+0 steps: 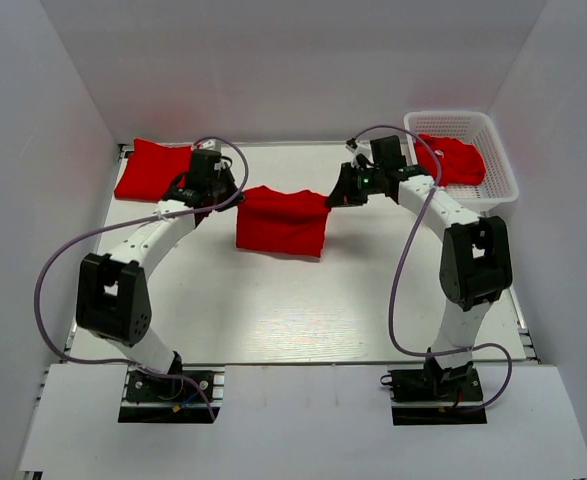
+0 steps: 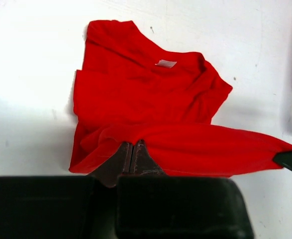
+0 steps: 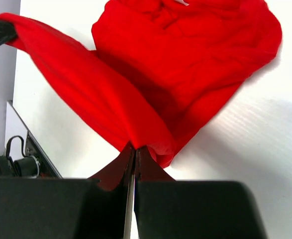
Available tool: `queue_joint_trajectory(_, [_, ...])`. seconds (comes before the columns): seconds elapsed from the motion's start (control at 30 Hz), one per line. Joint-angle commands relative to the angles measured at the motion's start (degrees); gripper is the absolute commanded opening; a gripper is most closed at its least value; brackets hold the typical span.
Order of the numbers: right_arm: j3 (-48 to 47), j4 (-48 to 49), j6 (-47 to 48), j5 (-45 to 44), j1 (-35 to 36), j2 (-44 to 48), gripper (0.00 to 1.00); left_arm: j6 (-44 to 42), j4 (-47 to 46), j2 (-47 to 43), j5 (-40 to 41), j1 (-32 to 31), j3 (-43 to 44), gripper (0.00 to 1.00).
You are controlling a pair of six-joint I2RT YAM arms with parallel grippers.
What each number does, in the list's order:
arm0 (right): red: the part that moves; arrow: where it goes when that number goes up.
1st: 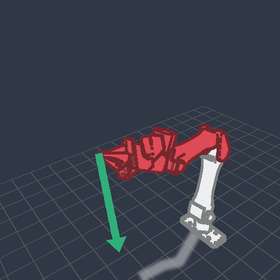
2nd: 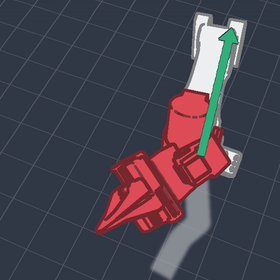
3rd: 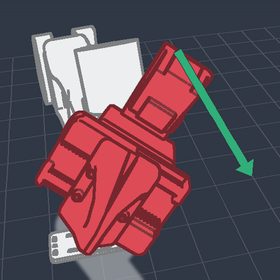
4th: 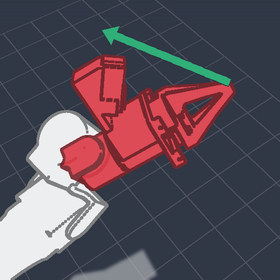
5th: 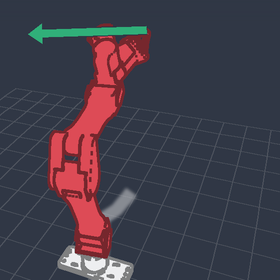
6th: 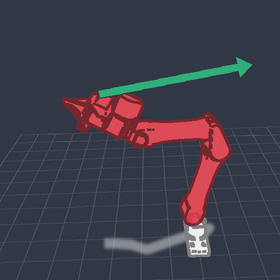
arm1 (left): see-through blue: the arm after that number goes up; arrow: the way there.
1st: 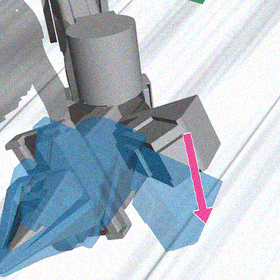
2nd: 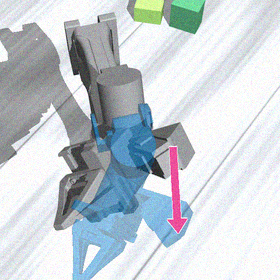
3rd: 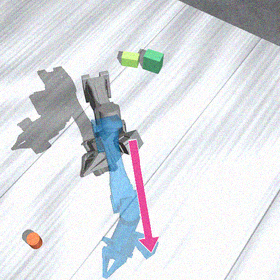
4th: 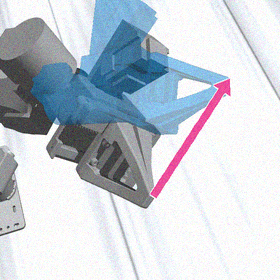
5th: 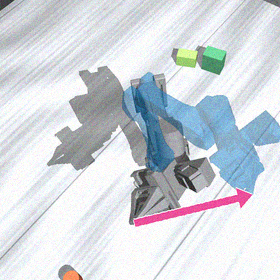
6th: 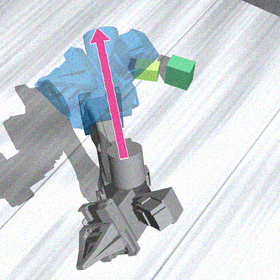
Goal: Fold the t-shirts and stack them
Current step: Fold the long partially folded tshirt into a neat square
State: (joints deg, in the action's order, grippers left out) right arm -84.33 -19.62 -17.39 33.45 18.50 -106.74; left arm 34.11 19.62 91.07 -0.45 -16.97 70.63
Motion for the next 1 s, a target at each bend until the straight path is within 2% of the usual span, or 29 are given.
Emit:
queue_joint_trajectory(0.0, [-3.55,-0.16,-0.10,0.65,-1.62,-1.71,0.00,-1.85,-1.34,2.17,1.51,1.15,4.24,0.00])
queue_joint_trajectory(0.23, [-9.26,-0.16,0.25,1.88,-2.68,-8.81,0.00,-2.73,-4.84,11.93,0.45,1.76,9.43,0.00])
queue_joint_trajectory(0.37, [-13.93,0.37,-1.07,1.09,-3.65,-14.01,0.00,-2.73,-6.69,20.01,-0.78,2.29,14.88,0.00])
queue_joint_trajectory(0.47, [-18.04,4.56,-1.86,1.53,-3.91,-19.36,0.01,-2.73,-6.09,24.93,-1.40,2.91,20.48,0.00])
queue_joint_trajectory(0.5, [-21.45,6.07,-2.90,2.49,-4.43,-22.43,0.15,-2.73,-5.39,28.25,-0.70,3.52,22.16,0.08])
queue_joint_trajectory(0.53, [-26.18,7.39,-3.18,3.10,-4.53,-23.85,0.27,-2.73,-5.38,29.68,-0.69,3.52,25.23,0.32])
queue_joint_trajectory(0.57, [-29.10,7.40,-5.18,3.81,-4.88,-27.61,0.40,-2.12,-5.99,31.26,-0.69,4.22,27.00,0.64])
queue_joint_trajectory(0.6, [-32.00,7.57,-5.55,4.07,-5.23,-30.60,0.86,-2.12,-5.30,32.76,-2.87,4.75,29.28,0.88])
queue_joint_trajectory(0.63, [-38.30,8.10,-6.16,3.90,-5.40,-31.59,0.90,-2.12,-4.59,35.38,-3.85,5.28,34.35,1.00])
queue_joint_trajectory(0.73, [-39.34,9.33,-7.57,4.34,-5.76,-32.57,0.90,-5.27,-3.71,37.69,-6.75,5.90,40.88,1.00])
queue_joint_trajectory(0.77, [-38.20,10.03,-7.40,3.47,-5.93,-30.04,0.90,-6.15,-3.10,38.39,-7.72,5.90,41.69,1.00])
queue_joint_trajectory(0.83, [-31.45,11.35,-5.21,1.98,-5.76,-26.25,0.90,-9.14,-2.57,38.40,-11.58,5.90,41.69,1.00])
queue_joint_trajectory(0.97, [-22.91,8.55,-0.38,0.39,-5.06,-18.18,0.90,-14.06,-3.88,35.42,-17.12,4.85,35.20,1.00])
